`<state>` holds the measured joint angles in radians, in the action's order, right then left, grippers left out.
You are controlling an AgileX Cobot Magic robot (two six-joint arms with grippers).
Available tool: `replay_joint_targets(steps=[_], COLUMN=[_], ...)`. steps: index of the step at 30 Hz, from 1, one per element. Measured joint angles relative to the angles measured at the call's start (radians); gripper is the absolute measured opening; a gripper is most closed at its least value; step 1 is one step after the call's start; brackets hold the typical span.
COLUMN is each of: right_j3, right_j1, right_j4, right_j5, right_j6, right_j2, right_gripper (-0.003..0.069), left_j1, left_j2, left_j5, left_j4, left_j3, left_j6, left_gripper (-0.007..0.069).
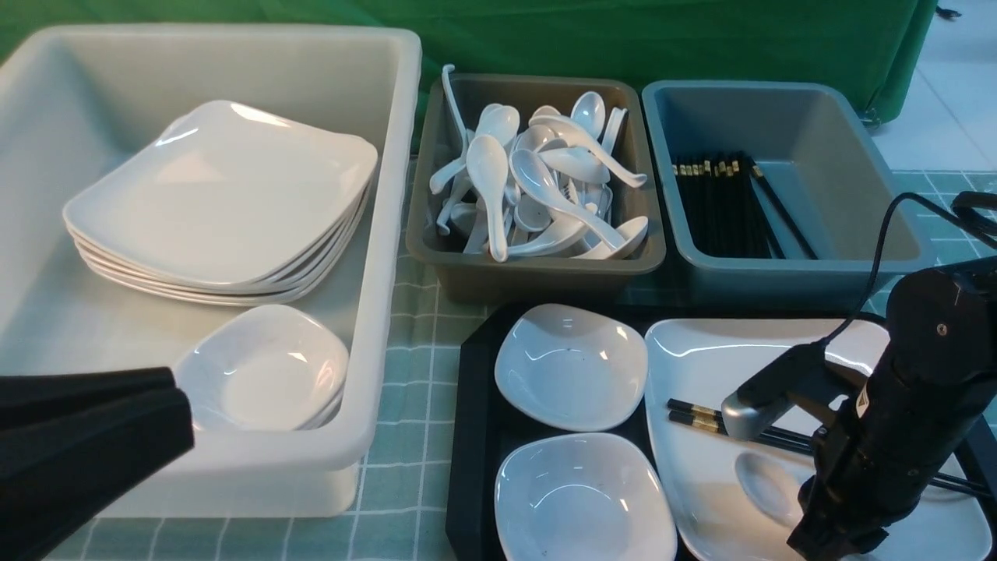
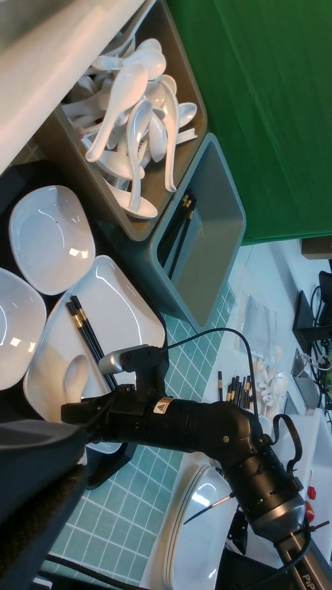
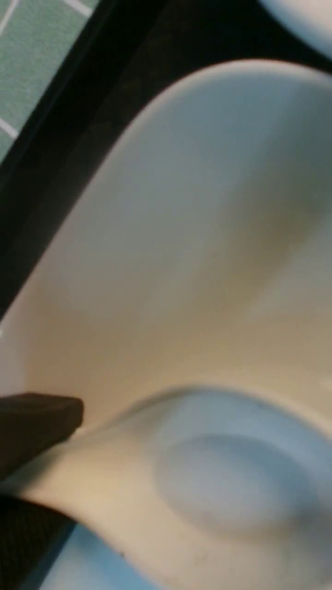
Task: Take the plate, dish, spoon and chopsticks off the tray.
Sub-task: Use the right arm to grab a soup spoon from the plate, then use the right arm to put the soup spoon into the small storage box in the middle
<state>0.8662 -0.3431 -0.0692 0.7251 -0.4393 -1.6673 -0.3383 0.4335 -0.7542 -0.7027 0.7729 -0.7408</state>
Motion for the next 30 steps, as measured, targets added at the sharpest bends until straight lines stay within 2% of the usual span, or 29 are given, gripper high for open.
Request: replay_joint_targets(steps=[7,8,10,12,15,16,20,21,23,26,28,30], right_j3=[0.041,0.086,0.115,0.219,0.326,0.424,0.634,0.745,0.870,0.968,1.010,1.035], right_j1=[-0.061,-0.102,-0.118,-0.133,-0.126,-0.116,-0.098,-0.088,-0.080,-0.070,-0.061,-0.058], right_j4=[-0.033,-0.112,-0.172,-0.259,-0.277,-0.282,-0.284,-0.286,-0.286,-0.285,-0.264,-0.217], right_j5=[0.086,0.031,-0.020,-0.184,-0.295,-0.348,-0.410,-0.432,-0.441,-0.391,-0.297,-0.185], right_j6=[0.011,0.021,0.025,0.061,0.111,0.137,0.176,0.204,0.233,0.264,0.270,0.265], right_j2=[0.126,0.185,0.202,0.187,0.122,0.054,-0.142,-0.245,-0.366,-0.454,-0.470,-0.445], right_gripper=[0.0188,0.0188,0.0188,0.0188,0.0188,0.0188,0.0188,0.0191,0.0251,0.0436,0.0556,0.0576], left_j1=[0.000,0.000,0.000,0.000,0.000,0.000,0.000,0.000,0.000,0.000,0.000,0.000], left_j2=[0.000,0.000,0.000,0.000,0.000,0.000,0.000,0.000,0.000,0.000,0.000,0.000], left_j5=[0.011,0.042,0.063,0.120,0.147,0.151,0.142,0.131,0.120,0.116,0.111,0.110], left_j4=[0.000,0.000,0.000,0.000,0.000,0.000,0.000,0.000,0.000,0.008,0.029,0.056], left_j3=[0.000,0.000,0.000,0.000,0.000,0.000,0.000,0.000,0.000,0.000,0.000,0.000], left_j6=[0.003,0.001,0.001,0.001,0.001,0.001,0.001,0.001,0.001,0.001,0.001,0.001], left_gripper=[0.0017,0.0017,0.0017,0.0017,0.0017,0.0017,0.0017,0.0017,0.0017,0.0017,0.0017,0.0017])
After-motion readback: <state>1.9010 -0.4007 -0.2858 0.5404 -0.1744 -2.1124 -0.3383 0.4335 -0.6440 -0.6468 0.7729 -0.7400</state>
